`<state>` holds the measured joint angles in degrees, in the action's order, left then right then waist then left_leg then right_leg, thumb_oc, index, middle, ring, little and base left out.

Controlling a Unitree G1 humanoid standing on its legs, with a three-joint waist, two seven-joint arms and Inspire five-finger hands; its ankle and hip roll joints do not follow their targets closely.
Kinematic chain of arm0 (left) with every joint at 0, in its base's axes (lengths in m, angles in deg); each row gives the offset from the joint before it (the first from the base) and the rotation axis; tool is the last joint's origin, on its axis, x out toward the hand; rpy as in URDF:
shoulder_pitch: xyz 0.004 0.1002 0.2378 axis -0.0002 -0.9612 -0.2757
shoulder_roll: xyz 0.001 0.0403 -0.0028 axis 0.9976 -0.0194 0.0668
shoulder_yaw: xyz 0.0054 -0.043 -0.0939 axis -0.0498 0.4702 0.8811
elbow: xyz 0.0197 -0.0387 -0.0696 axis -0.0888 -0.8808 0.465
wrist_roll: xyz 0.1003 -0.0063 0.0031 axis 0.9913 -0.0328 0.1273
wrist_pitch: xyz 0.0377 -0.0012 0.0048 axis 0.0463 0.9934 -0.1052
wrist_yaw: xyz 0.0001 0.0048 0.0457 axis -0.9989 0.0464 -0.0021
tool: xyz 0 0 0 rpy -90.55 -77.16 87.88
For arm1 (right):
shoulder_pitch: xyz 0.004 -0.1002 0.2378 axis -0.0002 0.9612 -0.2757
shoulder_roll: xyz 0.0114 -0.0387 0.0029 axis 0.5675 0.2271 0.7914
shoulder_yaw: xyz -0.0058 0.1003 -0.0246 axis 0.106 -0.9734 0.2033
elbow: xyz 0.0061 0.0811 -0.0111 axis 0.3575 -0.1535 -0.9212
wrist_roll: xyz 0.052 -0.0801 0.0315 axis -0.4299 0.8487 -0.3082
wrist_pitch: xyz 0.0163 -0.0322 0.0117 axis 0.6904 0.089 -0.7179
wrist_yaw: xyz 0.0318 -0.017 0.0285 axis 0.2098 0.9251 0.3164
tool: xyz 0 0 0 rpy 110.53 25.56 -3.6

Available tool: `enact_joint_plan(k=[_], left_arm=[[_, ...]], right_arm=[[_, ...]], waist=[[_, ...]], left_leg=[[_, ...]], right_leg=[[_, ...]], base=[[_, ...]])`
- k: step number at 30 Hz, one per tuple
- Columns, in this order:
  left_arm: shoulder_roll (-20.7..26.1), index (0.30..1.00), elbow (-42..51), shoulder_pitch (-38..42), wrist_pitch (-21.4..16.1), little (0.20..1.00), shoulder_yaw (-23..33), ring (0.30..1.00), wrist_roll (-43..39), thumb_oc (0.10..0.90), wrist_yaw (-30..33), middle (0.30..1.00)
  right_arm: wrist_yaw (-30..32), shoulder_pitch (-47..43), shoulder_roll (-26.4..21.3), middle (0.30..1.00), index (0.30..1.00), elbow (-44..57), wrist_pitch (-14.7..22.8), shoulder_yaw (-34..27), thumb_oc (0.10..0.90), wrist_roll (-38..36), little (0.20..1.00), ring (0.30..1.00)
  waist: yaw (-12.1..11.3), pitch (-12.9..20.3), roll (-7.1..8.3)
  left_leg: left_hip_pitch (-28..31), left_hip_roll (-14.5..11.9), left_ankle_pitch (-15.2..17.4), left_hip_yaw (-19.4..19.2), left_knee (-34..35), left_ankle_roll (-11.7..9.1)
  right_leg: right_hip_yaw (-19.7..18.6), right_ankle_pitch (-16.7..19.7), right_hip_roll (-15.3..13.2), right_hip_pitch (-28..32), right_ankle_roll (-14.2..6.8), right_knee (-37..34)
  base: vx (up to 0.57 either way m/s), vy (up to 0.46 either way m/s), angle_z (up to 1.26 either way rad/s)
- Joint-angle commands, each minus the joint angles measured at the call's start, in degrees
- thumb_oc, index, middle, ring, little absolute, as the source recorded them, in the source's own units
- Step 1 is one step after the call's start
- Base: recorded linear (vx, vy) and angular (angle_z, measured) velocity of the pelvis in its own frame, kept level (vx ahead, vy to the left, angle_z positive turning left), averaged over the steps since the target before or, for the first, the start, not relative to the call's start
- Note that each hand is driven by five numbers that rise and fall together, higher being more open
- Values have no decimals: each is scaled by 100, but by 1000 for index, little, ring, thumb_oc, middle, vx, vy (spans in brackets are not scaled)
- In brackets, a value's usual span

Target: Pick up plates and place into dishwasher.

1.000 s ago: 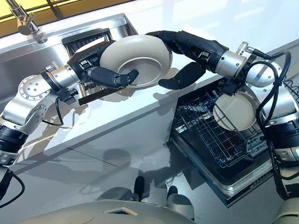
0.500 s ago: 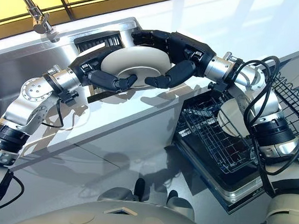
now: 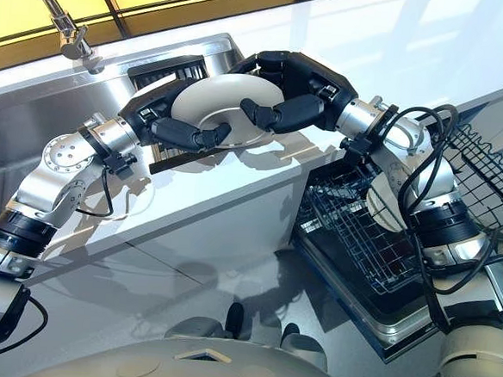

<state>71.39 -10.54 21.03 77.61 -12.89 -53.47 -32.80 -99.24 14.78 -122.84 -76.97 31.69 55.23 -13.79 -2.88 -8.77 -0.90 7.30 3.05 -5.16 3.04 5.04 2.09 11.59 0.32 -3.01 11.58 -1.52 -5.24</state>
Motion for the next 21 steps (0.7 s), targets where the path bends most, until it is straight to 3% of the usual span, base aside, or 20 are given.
enact_joint_plan(k=[1, 5, 6, 7, 8, 14, 21], left_arm=[[-488, 300, -281, 909, -387, 200, -219, 300, -48, 100, 238, 300], [-464, 300, -264, 907, -405, 200, -169, 300, -44, 100, 362, 300], [-462, 371, -272, 898, -412, 282, -149, 371, -42, 182, 404, 371], [-439, 498, -260, 909, -398, 431, -125, 498, -32, 331, 558, 498], [-431, 900, -262, 918, -397, 900, -113, 900, -33, 800, 620, 900], [-168, 900, -346, 995, -535, 900, 140, 900, -91, 800, 989, 900], [513, 900, -543, 1381, -631, 900, 548, 900, -187, 800, 1519, 900]], right_arm=[[1, -340, 606, 300, 300, 288, 530, -1, 100, -425, 200, 300], [34, -316, 538, 300, 300, 264, 483, -67, 100, -318, 200, 300], [15, -319, 517, 300, 300, 240, 461, -69, 100, -306, 200, 300], [2, -317, 483, 300, 300, 227, 441, -73, 100, -297, 200, 300], [-8, -319, 465, 300, 300, 217, 433, -79, 100, -293, 200, 300], [-126, -325, 257, 300, 300, 111, 395, -160, 100, -295, 200, 300], [-596, -387, -7, 300, 300, 7, -117, -194, 100, -292, 200, 300]], waist=[[8, 639, -88], [23, 635, -91], [26, 635, -93], [34, 634, -95], [38, 634, -96], [55, 658, -95], [54, 717, -127]], left_leg=[[154, -85, 729, -217, -36, -235], [147, -80, 723, -191, -43, -237], [147, -82, 722, -190, -41, -236], [150, -83, 723, -187, -38, -237], [151, -84, 724, -187, -36, -237], [142, -88, 702, -191, -24, -244], [109, -77, 691, -179, -4, -252]], right_leg=[[210, -797, 308, -185, -30, 541], [183, -806, 314, -192, -20, 559], [177, -806, 313, -194, -19, 560], [167, -809, 316, -193, -18, 560], [162, -810, 317, -191, -18, 554], [126, -786, 318, -195, -21, 528], [57, -719, 319, -203, -39, 410]], base=[[0, 0, 0], [0, 0, 0], [0, 0, 0], [0, 0, 0], [0, 0, 0], [0, 0, 0], [-18, 13, 0]])
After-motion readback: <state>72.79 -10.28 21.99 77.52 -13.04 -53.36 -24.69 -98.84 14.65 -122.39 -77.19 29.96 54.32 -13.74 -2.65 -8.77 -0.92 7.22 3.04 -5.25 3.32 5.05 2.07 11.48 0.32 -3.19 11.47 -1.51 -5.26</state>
